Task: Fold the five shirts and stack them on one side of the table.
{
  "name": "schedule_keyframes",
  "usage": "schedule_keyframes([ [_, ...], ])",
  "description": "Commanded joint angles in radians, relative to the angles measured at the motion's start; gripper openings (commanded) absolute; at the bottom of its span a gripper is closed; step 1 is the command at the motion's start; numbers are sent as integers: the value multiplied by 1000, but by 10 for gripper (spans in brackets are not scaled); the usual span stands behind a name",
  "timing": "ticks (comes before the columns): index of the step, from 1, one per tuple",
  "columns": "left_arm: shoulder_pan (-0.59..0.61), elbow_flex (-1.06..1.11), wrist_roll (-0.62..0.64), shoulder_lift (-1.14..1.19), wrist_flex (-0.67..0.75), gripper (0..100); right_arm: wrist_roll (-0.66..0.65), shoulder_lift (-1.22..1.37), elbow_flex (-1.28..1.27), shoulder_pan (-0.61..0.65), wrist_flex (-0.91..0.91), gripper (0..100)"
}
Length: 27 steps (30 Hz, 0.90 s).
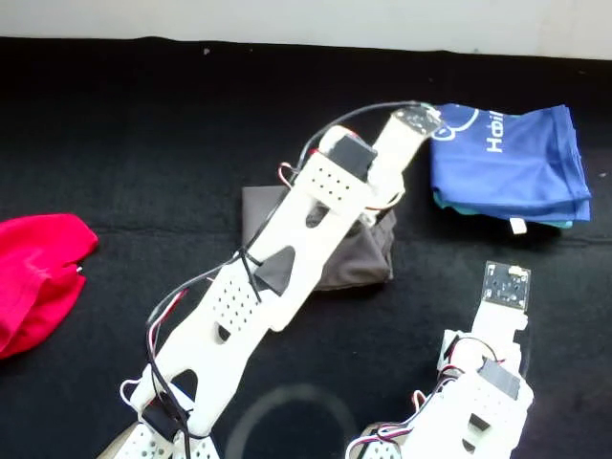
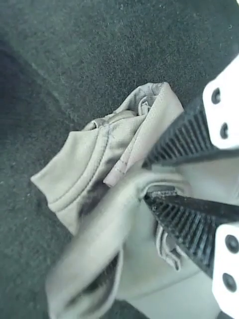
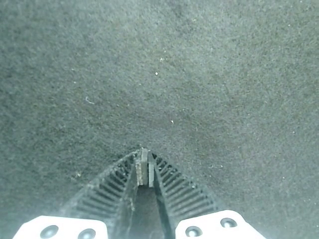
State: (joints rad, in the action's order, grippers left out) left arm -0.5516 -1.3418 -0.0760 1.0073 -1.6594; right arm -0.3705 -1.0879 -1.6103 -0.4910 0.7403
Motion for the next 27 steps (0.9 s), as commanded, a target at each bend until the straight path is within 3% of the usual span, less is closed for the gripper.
schedule_keyframes([
  [1, -10, -108, 8, -16, -60, 221, -11, -4, -21, -5, -18, 7],
  [8, 87, -213, 8, -171, -115, 149, -11, -4, -21, -5, -18, 7],
  [11, 160, -97, 8, -220, -115, 0, -11, -4, -21, -5, -18, 7],
  [16, 228, 202, 6, -240, -115, 9, -11, -5, -21, -4, -18, 7],
  [20, 203, 335, 5, -239, -115, 9, -11, -5, -19, -4, -19, 7],
  [27, 8, 489, 5, -237, -58, 9, -11, -5, -19, -4, -19, 7],
])
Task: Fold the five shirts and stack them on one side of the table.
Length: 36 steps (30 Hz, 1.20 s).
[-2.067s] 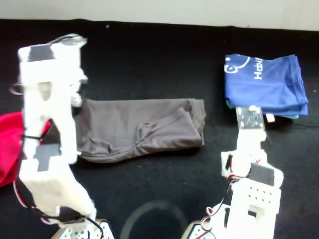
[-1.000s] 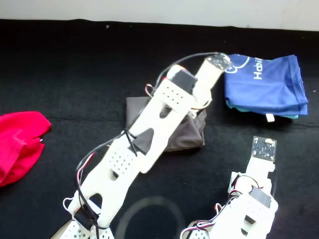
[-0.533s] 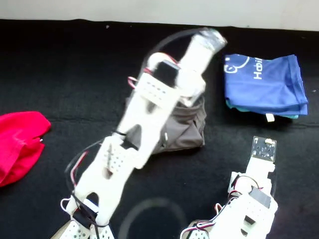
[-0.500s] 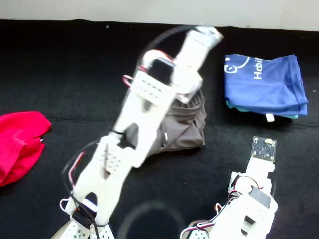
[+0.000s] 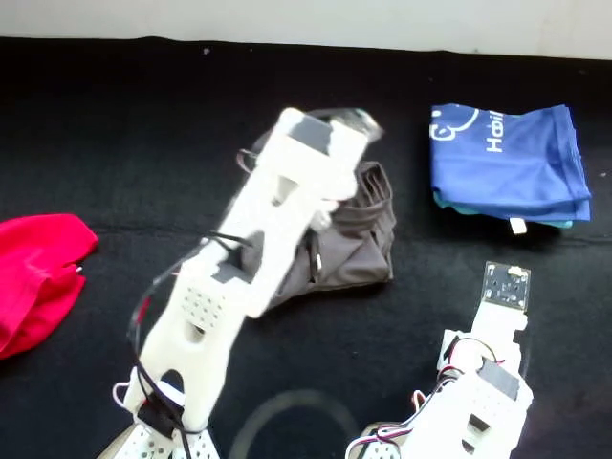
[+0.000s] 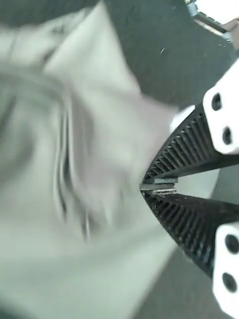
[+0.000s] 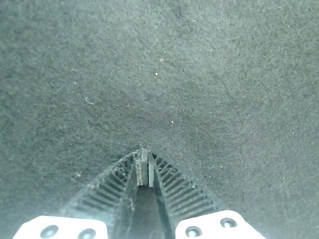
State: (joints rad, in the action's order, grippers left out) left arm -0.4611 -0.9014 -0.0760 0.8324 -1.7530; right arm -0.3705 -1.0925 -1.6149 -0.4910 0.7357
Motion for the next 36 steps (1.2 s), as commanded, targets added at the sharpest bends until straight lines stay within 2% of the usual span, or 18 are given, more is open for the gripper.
schedule_keyframes([
  [1, -107, 77, 5, -62, 55, 9, -11, -1, -15, -4, -15, 7],
  [6, -160, 45, 6, -79, 77, 9, -11, -1, -15, -4, -15, 7],
  [10, -150, -105, 6, -134, -6, 9, -11, -1, -15, -4, -15, 7],
  [17, -21, -90, 5, -262, -14, 8, -11, -1, -15, -4, -15, 7],
  [21, 64, -5, 5, -179, -11, 8, -11, -1, -15, -4, -15, 7],
  [25, 85, -7, 5, -50, 34, 8, -11, -1, -15, -4, -15, 7],
  [29, 45, -7, 32, 36, 64, 8, -11, -1, -15, -4, -15, 7],
  [36, -120, -8, 75, 48, 57, 8, -11, -1, -15, -4, -15, 7],
])
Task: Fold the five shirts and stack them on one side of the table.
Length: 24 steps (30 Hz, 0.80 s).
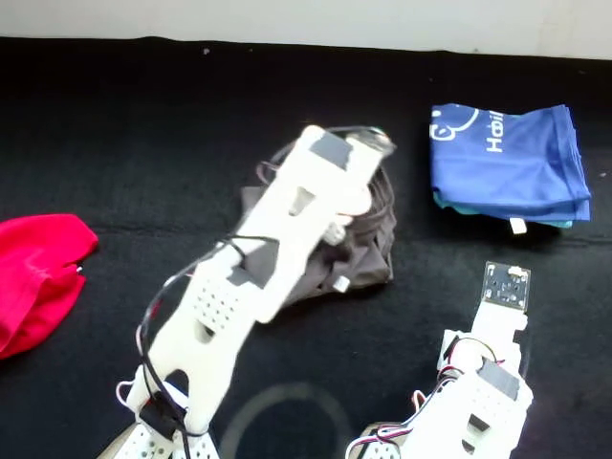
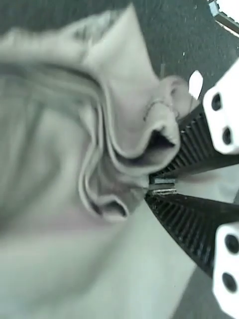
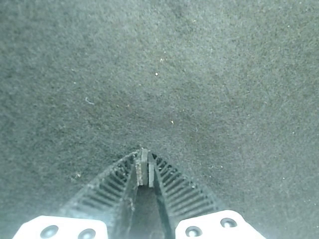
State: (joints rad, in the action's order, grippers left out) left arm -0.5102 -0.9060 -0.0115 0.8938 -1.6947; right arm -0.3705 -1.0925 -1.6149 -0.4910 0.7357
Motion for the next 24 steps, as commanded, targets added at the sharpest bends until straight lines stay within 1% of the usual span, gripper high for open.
schedule_keyframes([
  [1, -93, -5, 11, -13, -2, 8, -11, -1, -15, -4, -15, 7],
  [6, -168, -113, 14, -33, -61, 8, -11, -1, -15, -4, -15, 7],
  [11, -200, -147, 14, -113, -63, 8, -11, -1, -15, -4, -15, 7],
  [14, -183, -148, 12, -159, -61, 8, -11, -1, -15, -4, -15, 7],
  [17, -128, -147, 11, -173, -58, 8, -11, -1, -15, -4, -15, 7],
  [21, -62, -150, 11, -104, -43, 8, -11, -1, -15, -4, -15, 7],
  [24, -59, -150, 12, -42, -32, 8, -11, -1, -15, -4, -15, 7],
])
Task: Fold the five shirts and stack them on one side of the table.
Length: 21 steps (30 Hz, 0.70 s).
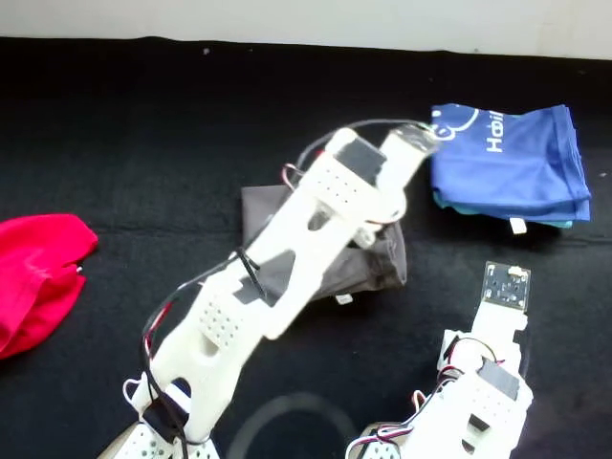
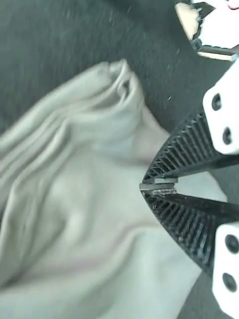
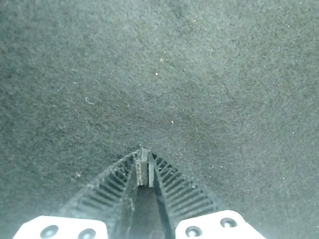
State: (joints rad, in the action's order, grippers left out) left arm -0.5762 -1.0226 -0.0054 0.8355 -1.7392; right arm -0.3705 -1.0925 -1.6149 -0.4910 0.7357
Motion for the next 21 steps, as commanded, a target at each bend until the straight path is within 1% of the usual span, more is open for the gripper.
schedule_keyframes([
  [1, -8, -33, 6, 35, 12, 8, -11, -1, -15, -4, -15, 7],
  [8, -163, -38, 8, 65, 8, 8, -11, -1, -15, -4, -15, 7],
  [12, -196, -94, 8, 67, 0, 8, -11, -1, -15, -4, -15, 7],
  [15, -183, -174, 8, 67, -23, 8, -11, -1, -15, -4, -15, 7],
  [17, -145, -231, 8, 58, -25, 8, -11, -1, -15, -4, -15, 7],
  [21, -15, -278, 6, 1, -23, 8, -11, -1, -15, -4, -15, 7],
])
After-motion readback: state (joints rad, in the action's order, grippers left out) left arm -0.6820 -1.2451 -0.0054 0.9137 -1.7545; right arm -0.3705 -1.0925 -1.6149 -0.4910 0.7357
